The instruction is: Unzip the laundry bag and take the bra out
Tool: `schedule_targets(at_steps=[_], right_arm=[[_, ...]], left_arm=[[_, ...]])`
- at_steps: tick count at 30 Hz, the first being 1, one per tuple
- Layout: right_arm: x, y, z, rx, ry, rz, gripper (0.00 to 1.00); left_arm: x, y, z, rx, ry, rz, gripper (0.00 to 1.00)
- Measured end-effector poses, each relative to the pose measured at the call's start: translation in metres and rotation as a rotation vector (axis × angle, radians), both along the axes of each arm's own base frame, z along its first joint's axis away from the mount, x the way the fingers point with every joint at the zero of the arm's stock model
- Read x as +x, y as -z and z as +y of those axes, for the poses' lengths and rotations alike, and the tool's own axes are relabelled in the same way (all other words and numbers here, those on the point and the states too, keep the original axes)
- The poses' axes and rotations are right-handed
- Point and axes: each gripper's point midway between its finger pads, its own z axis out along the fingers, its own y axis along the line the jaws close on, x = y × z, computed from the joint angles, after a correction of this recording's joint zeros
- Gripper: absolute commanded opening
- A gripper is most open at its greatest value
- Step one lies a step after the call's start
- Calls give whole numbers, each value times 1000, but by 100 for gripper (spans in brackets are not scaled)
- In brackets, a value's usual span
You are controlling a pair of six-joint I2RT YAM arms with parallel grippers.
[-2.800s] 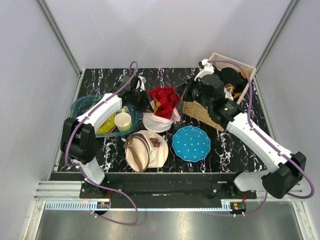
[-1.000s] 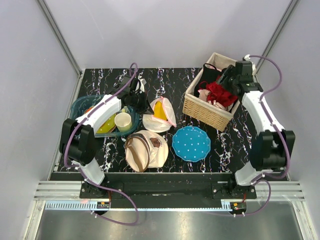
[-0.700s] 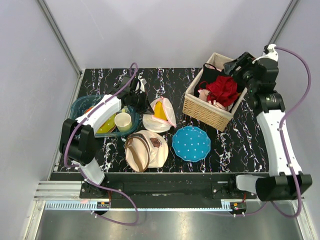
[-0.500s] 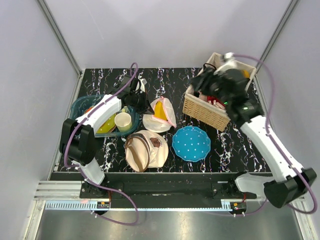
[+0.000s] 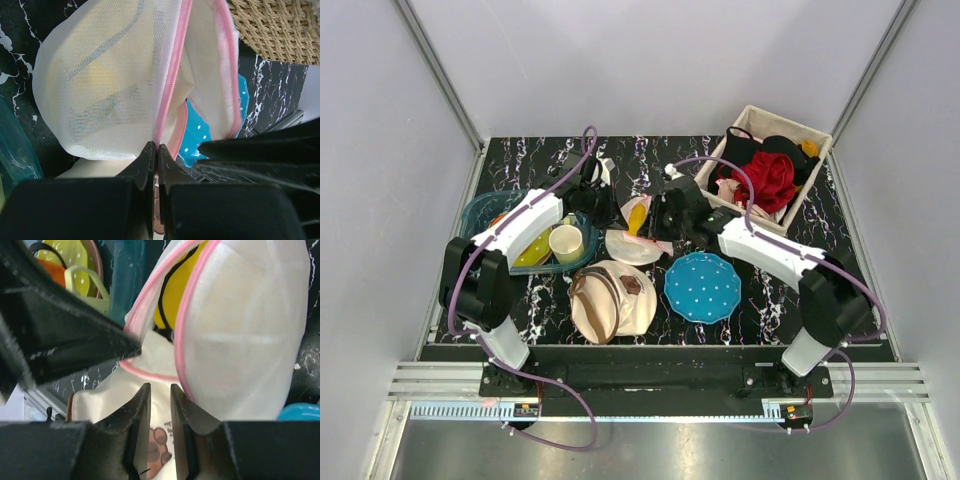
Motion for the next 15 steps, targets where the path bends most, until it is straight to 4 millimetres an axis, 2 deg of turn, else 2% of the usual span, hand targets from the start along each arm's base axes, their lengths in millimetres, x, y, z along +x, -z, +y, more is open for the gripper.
schedule_targets(at_steps=[4, 5, 10, 14, 15], right_arm=[[16, 16, 6, -35, 31, 15, 31], [20, 21, 5, -49, 47, 14, 37], [46, 39, 1, -138, 133, 4, 46], [69, 41, 8, -173, 163, -15, 65], [74, 40, 12, -175, 162, -22, 73]], left_arm=[[-1, 0, 0, 0, 2, 3, 0], [-1, 0, 0, 0, 2, 4, 0], [-2, -2, 0, -2, 3, 0, 0], [-2, -5, 0, -5, 6, -7, 0], [-2, -5, 0, -6, 7, -7, 0]])
